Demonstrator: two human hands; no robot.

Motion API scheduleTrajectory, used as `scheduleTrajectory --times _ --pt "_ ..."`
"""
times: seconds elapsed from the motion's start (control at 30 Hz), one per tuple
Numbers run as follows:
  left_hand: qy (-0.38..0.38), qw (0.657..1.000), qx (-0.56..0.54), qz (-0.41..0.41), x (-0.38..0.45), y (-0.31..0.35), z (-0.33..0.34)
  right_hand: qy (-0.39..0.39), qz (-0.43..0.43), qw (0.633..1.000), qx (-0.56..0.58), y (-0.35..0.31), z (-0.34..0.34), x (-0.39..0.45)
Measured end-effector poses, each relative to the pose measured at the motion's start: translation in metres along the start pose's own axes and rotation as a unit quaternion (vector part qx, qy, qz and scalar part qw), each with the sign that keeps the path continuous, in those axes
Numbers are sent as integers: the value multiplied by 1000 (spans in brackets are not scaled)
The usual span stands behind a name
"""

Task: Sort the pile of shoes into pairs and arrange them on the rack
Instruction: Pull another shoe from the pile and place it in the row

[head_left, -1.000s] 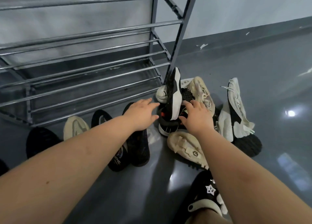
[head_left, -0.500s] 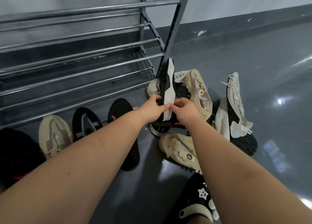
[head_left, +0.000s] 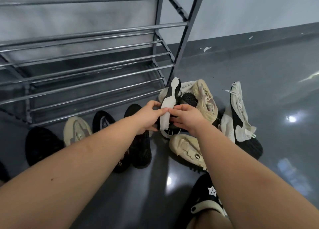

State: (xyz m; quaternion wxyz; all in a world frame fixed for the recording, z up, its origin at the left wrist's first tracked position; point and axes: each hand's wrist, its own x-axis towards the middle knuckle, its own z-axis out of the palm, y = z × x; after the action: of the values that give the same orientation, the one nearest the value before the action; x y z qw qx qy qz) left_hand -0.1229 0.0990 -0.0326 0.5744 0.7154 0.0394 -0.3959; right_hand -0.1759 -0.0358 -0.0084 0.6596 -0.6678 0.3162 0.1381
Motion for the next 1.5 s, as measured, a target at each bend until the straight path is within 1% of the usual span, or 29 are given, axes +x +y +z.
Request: scheduleTrajectory --times 0.07,0.13,0.17,0.2,0.27,0.3,0.33,0.37,0.4,0.43,0.47,0.5,0.53,0.57,0.67,0.8,1.0,1.17,1.23,1.4,1.5 --pt "-1 998 -63 -20 -17 -9 -14 -28 -8 1000 3 0 14 -12" --pt "-6 990 -133 -38 -35 -20 -29 -31 -21 999 4 2 30 -21" --pt "-7 985 -166 -46 -44 -26 -35 -9 -33 999 13 4 39 -25" --pt "-6 980 -192 -54 -52 -32 -41 34 -48 998 28 7 48 -26" --pt "-1 974 -217 -62 -67 -42 -53 146 -67 986 45 15 67 -29" --pt "4 973 -220 -65 -74 -47 -58 188 -61 980 31 20 76 -30" --pt "12 973 -220 -67 -81 -50 -63 215 -41 976 -8 25 84 -33" --pt "19 973 -221 -71 -87 -54 -69 220 -3 974 -47 30 92 -37" --pt "25 972 -224 -74 -93 -58 -75 190 50 979 -57 34 98 -40" --pt "28 970 -230 -76 -98 -62 -80 133 108 985 -30 37 103 -43" --pt "27 968 -239 -78 -102 -66 -84 58 160 985 20 37 107 -47" --pt "22 965 -250 -79 -106 -70 -87 -2 194 978 71 37 110 -52" --pt "14 962 -261 -82 -109 -74 -90 -37 206 972 107 37 113 -54" --pt "6 958 -273 -84 -112 -78 -93 -51 204 970 123 38 115 -55" --pt "-12 951 -296 -86 -118 -85 -102 -52 190 971 138 42 118 -56" --pt "-15 954 -282 -99 -120 -89 -105 -76 197 966 149 43 111 -55" --pt "1 960 -240 -144 -113 -90 -105 -100 149 981 77 62 111 -56" --pt "3 973 -176 -150 -110 -101 -101 -140 121 983 9 68 103 -53" --pt "0 973 -172 -152 -109 -106 -101 -137 122 983 -11 70 100 -53" --pt "-17 975 -169 -143 -107 -118 -103 -114 146 983 -3 74 101 -49" --pt "-28 977 -162 -137 -106 -127 -106 -108 161 981 -17 78 109 -48"
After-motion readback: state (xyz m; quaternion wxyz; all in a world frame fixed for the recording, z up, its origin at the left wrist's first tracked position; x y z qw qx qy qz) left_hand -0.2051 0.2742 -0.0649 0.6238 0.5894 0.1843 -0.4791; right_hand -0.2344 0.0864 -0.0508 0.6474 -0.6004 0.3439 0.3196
